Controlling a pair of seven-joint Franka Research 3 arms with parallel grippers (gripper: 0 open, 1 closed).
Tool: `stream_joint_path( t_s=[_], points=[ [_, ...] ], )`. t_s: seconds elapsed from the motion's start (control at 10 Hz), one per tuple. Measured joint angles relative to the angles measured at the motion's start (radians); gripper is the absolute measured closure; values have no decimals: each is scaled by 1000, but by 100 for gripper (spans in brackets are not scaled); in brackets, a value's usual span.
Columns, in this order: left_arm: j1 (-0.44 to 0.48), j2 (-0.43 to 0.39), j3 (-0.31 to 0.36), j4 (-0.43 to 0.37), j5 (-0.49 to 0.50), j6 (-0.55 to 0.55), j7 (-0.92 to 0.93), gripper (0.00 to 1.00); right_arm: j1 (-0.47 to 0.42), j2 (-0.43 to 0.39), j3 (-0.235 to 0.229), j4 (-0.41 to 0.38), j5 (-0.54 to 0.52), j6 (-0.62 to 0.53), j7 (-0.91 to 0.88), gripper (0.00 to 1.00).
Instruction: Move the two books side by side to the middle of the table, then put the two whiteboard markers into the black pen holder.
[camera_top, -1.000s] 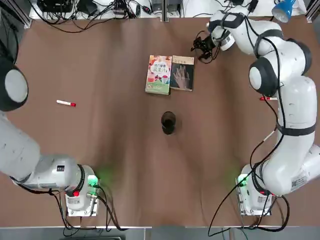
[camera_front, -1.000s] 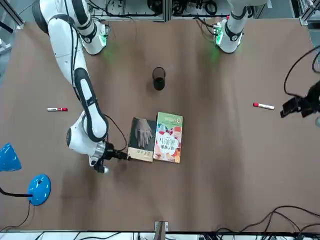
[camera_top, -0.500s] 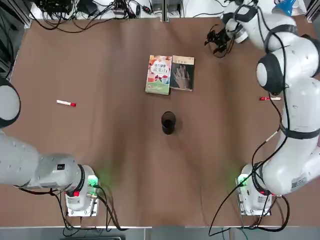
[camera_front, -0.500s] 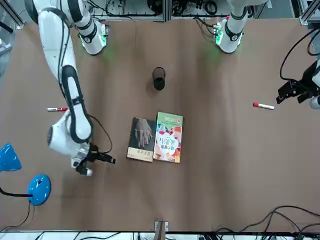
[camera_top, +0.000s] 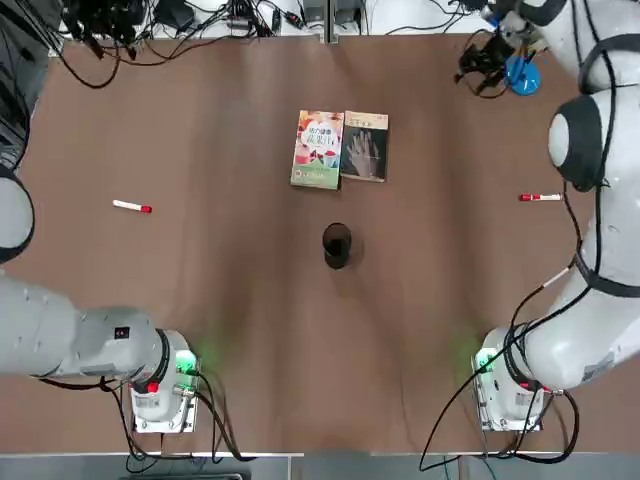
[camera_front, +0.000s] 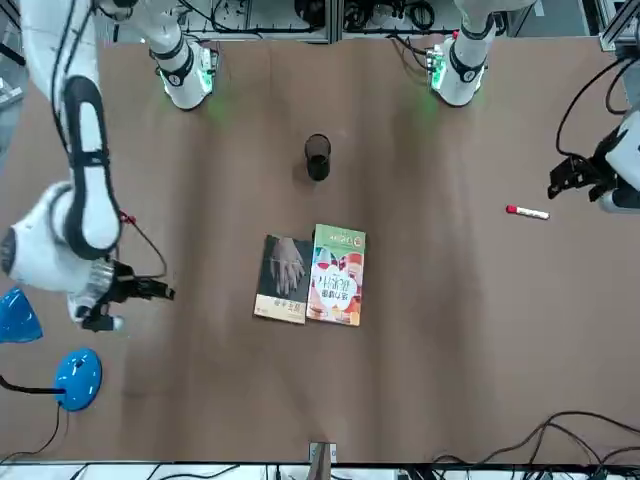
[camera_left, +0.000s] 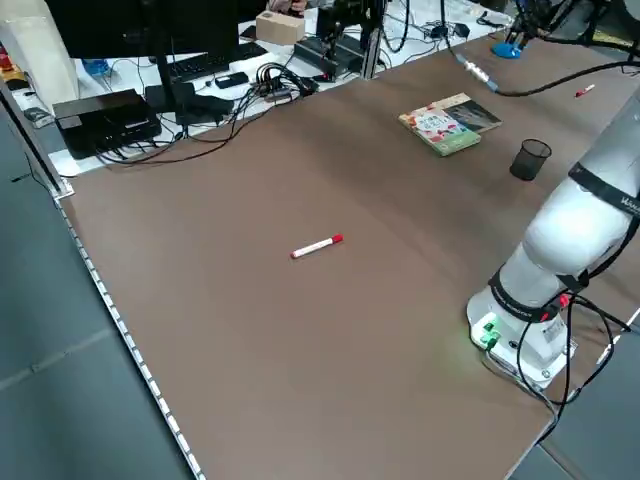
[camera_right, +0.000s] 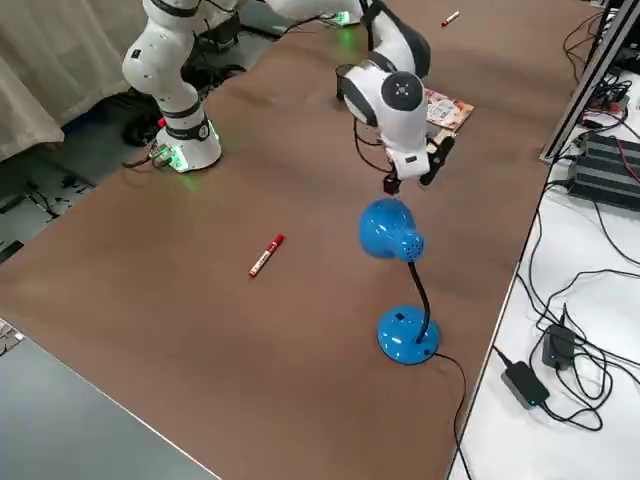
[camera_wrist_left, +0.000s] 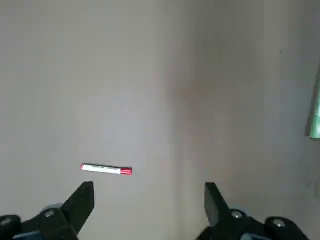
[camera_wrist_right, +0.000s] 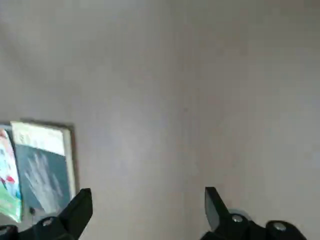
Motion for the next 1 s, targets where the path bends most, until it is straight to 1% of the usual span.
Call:
stream_joint_path(
  t_s=[0.1, 0.2, 0.3, 0.4, 0.5, 0.6, 0.7, 0.8, 1.0],
  points=[
    [8, 1, 14, -31, 0, 33, 61, 3, 0, -16, -22, -15, -30, -30, -20, 1],
    [19, 3, 22, -67, 0, 86, 132, 3, 0, -42, -28, -46, -59, -37, -26, 1],
    [30, 6, 29, -104, 2, 126, 249, 2, 1, -76, -29, -85, -93, -37, -29, 1],
    [45, 10, 33, -131, 6, 143, 403, 1, 2, -120, -29, -133, -125, -37, -30, 1],
    [53, 19, 38, -146, 33, 149, 547, 0, 2, -168, -29, -188, -141, -35, -32, 1],
    [57, 36, 39, -152, 67, 151, 643, 1, 2, -213, -29, -240, -148, -30, -46, 1],
    [57, 55, 38, -155, 84, 153, 681, 0, 1, -251, -29, -287, -156, -24, -75, 1],
    [58, 68, 38, -167, 89, 175, 670, 0, -5, -280, -31, -331, -160, -15, -124, 1],
    [88, 72, 40, -250, 94, 278, 616, 0, -45, -313, -46, -403, -195, 10, -282, 1]
  ],
)
